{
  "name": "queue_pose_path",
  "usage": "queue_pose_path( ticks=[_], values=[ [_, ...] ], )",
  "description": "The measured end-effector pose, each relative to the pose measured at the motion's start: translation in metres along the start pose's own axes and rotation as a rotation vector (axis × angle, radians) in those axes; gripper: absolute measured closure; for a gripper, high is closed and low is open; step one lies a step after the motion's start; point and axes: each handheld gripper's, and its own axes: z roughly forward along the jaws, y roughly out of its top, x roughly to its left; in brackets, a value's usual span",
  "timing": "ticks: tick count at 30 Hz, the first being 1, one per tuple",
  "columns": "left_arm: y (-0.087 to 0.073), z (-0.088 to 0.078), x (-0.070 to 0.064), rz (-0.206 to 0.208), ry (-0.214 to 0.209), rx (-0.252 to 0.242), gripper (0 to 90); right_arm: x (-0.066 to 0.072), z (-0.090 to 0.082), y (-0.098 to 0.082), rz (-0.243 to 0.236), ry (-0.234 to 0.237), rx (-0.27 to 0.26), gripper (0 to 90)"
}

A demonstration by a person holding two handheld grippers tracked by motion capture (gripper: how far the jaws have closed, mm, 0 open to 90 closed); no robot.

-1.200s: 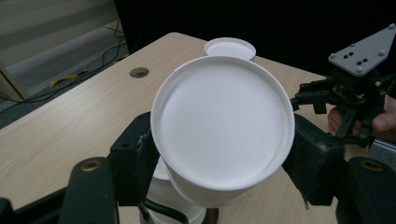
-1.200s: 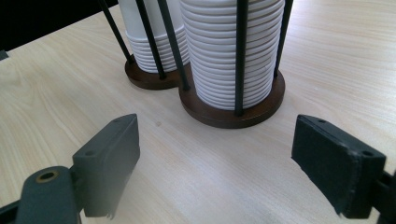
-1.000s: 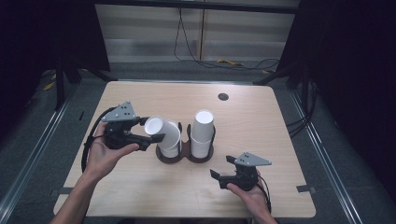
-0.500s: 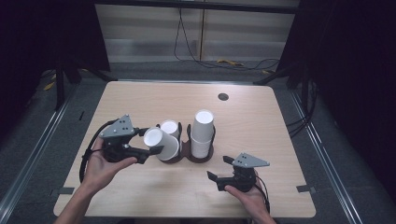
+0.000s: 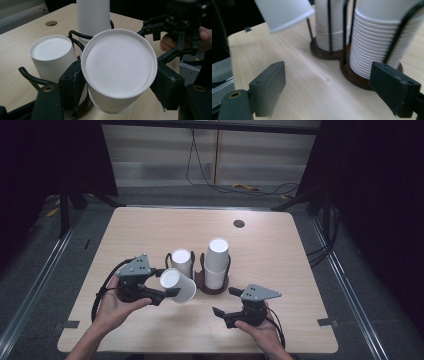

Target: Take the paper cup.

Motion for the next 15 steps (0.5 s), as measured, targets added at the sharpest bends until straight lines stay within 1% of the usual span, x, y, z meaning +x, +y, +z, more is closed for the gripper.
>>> queue_pose_path(
  ticks=[2, 4, 7, 8, 11, 13, 14, 15],
  values=[
    [-0.004, 0.004, 0.000, -0.009, -0.012, -0.001, 32.7, 0.003, 0.000, 0.003, -0.012, 0.017, -0.009, 13.6],
    [-0.006, 0.009, -0.001, -0.003, -0.015, 0.014, 32.7, 0.006, 0.001, 0.007, -0.031, 0.046, -0.020, 13.6],
    [-0.009, 0.015, -0.002, -0.007, -0.034, 0.016, 32.7, 0.012, 0.004, 0.013, -0.060, 0.083, -0.017, 13.6],
    [-0.011, 0.019, -0.003, -0.011, -0.041, 0.021, 32.7, 0.014, 0.005, 0.015, -0.071, 0.093, -0.018, 13.6],
    [-0.013, 0.022, -0.004, -0.013, -0.044, 0.024, 32.8, 0.017, 0.010, 0.019, -0.081, 0.107, -0.017, 13.6],
    [-0.017, 0.028, -0.003, -0.022, -0.048, 0.041, 32.7, 0.017, 0.013, 0.021, -0.082, 0.116, -0.016, 13.7],
    [-0.019, 0.030, -0.004, -0.036, -0.052, 0.042, 32.8, 0.017, 0.015, 0.022, -0.080, 0.130, -0.014, 13.7],
    [-0.020, 0.031, -0.003, -0.034, -0.055, 0.049, 32.8, 0.017, 0.017, 0.023, -0.076, 0.142, -0.024, 13.7]
  ],
)
